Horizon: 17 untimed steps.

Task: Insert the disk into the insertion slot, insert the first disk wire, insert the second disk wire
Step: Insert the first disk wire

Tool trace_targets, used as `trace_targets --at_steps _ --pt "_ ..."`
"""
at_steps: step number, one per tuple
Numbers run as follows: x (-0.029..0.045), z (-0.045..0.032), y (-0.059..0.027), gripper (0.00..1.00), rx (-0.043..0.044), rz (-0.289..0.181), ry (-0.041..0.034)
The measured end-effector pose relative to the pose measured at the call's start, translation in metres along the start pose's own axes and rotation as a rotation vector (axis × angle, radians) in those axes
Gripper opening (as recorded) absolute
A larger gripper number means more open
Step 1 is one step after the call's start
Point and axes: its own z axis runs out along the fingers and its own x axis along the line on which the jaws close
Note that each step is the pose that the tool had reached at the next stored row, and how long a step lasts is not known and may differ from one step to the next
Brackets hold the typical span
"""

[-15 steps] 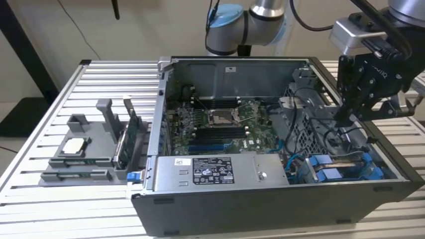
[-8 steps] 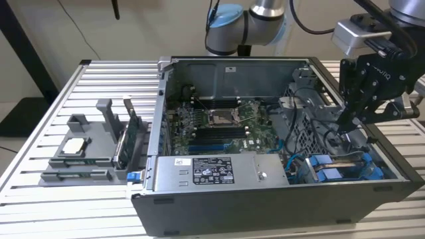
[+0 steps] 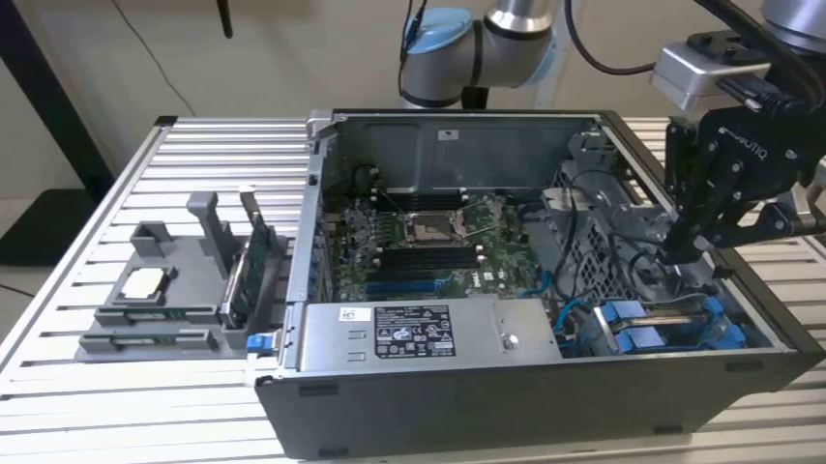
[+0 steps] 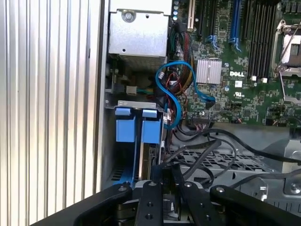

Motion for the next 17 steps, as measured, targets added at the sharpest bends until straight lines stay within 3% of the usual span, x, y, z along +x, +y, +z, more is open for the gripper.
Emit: trace_targets --at_steps 3,17 --pt "0.0000 0.0012 -0.0001 0.19 -0.0005 0.000 0.0077" --pt "0.0011 0.0059 -0.0054 0.19 -0.0034 0.000 0.0082"
